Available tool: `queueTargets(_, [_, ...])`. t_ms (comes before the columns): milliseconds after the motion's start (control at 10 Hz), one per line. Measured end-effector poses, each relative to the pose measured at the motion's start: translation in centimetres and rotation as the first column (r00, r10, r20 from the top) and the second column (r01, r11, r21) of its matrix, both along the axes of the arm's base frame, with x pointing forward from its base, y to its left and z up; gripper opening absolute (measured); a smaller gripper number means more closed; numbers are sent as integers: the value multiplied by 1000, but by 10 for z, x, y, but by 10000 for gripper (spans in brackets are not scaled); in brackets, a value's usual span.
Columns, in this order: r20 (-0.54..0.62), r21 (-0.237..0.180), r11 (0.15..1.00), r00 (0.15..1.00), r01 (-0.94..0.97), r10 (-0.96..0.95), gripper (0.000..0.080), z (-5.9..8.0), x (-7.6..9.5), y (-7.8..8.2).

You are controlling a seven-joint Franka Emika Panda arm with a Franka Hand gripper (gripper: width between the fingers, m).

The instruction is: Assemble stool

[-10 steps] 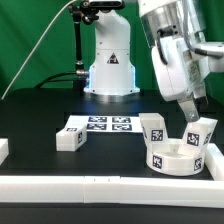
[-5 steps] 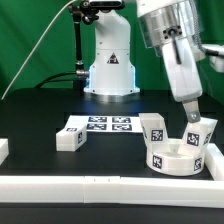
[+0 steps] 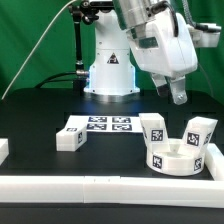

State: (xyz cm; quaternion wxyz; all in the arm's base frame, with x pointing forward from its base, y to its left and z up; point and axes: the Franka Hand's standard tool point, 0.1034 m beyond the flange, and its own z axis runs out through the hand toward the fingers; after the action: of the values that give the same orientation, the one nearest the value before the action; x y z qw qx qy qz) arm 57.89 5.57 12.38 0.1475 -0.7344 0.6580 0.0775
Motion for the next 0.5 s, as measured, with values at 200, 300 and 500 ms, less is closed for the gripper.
queueTargets(200, [40, -52, 978, 978, -202, 204, 649, -3, -1, -1])
queueTargets(300, [47, -120, 901, 904, -417, 425, 649, -8, -2, 0])
queueTargets(500, [36, -117, 753, 755, -648, 655, 649, -8, 0, -2])
